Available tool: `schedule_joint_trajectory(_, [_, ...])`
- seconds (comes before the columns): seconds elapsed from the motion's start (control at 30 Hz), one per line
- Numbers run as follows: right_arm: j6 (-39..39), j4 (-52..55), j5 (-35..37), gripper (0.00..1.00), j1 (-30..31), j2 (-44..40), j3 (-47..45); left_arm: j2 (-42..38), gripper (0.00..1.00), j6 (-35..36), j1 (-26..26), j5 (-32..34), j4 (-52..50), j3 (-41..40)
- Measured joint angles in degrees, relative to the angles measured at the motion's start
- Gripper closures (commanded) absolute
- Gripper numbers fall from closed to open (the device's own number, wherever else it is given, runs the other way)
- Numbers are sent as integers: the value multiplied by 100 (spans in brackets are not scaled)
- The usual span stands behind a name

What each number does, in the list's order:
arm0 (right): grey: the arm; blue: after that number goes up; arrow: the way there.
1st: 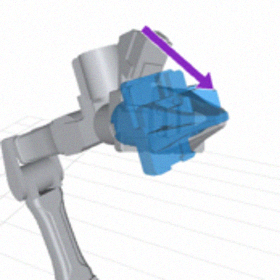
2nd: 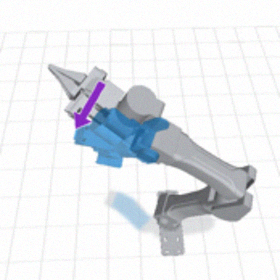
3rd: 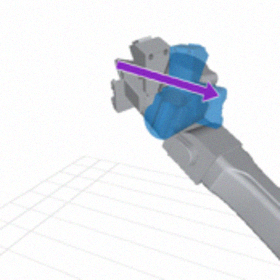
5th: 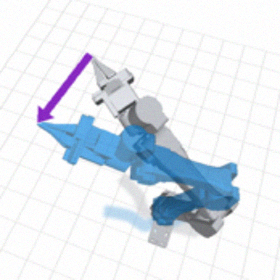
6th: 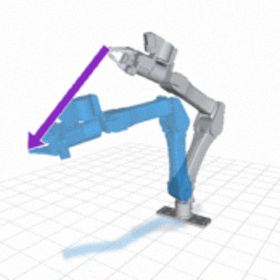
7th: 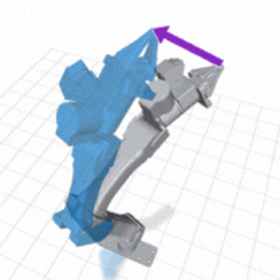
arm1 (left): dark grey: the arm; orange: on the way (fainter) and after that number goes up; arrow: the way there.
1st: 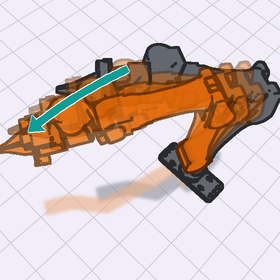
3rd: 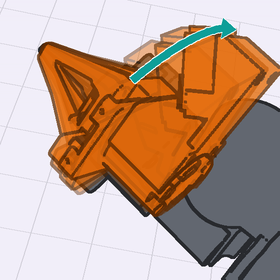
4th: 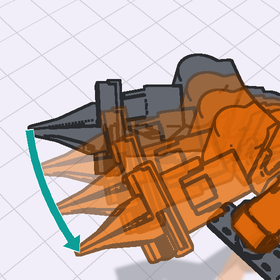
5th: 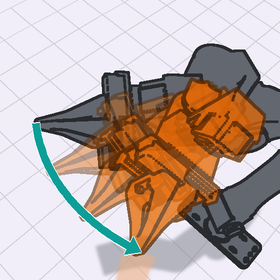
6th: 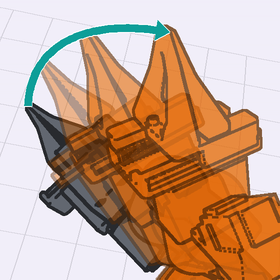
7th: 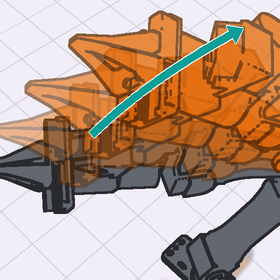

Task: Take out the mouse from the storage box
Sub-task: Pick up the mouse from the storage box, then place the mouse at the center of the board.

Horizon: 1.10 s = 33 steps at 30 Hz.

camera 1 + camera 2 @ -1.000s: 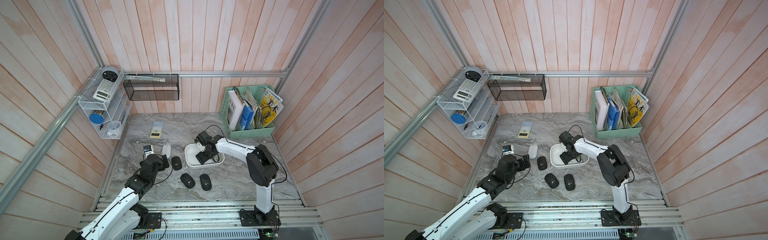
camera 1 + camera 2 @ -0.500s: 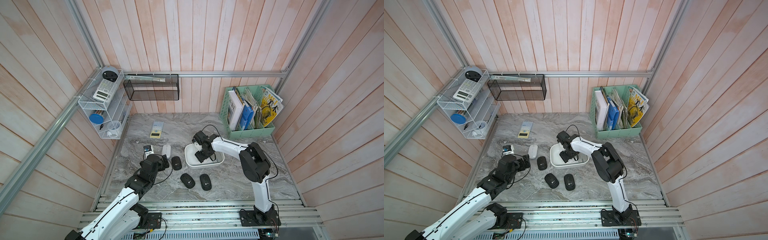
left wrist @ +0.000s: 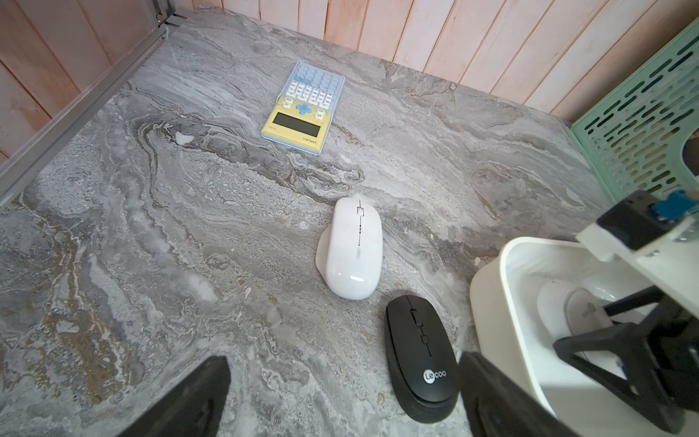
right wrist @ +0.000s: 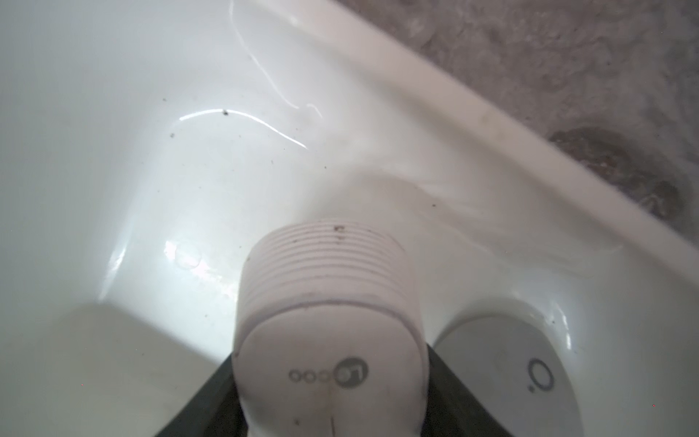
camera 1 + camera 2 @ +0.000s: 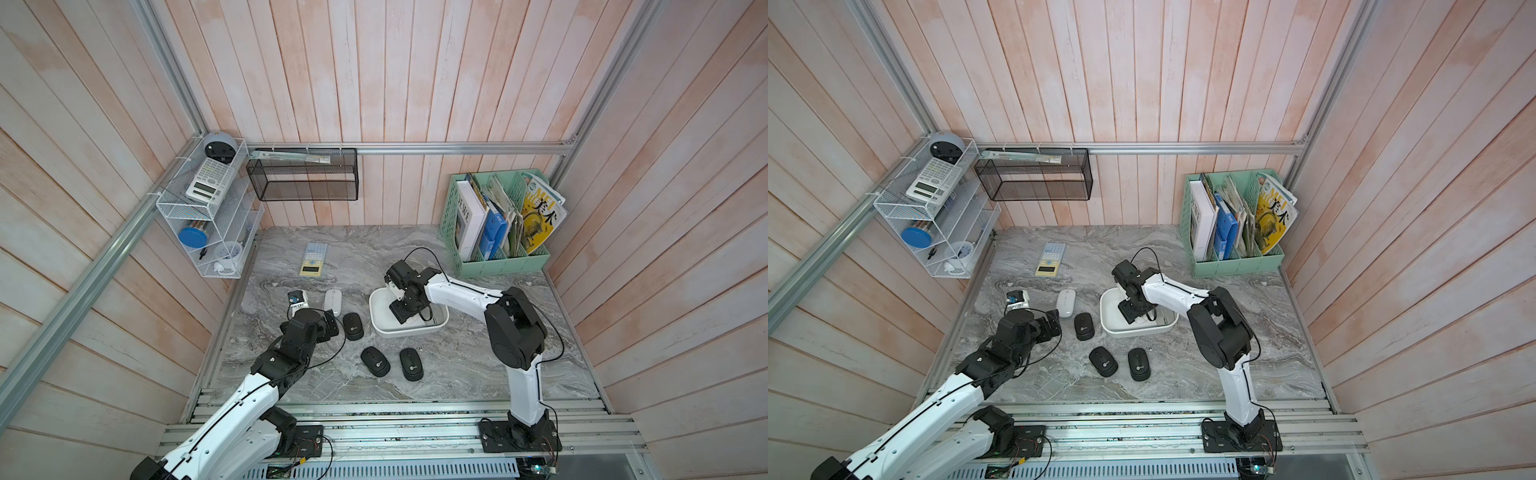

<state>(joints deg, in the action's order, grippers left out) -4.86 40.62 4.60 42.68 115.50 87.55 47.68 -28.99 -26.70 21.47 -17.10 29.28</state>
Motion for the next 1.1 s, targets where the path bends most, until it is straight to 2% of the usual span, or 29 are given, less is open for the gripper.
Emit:
schedule_joint_trajectory(0.23, [-330,-11,142,50,-66,-1241,-470,0,0,0,0,-2,0,0])
schedule_joint_trajectory(0.53, [-968,-127,546,50,-734,-2474,-1558,0,0,0,0,-22,0,0])
schedule_joint_trajectory(0.8, [-1316,-216,597,50,-1493,-2905,-2223,0,0,0,0,-61,0,0])
schedule_joint_trajectory(0.93, [-1447,-361,503,50,-1937,-2927,-2581,0,0,0,0,-66,-2,0])
schedule_joint_trajectory(1.1, [-1510,-483,302,51,-2170,-2811,-2787,0,0,0,0,-66,-2,0])
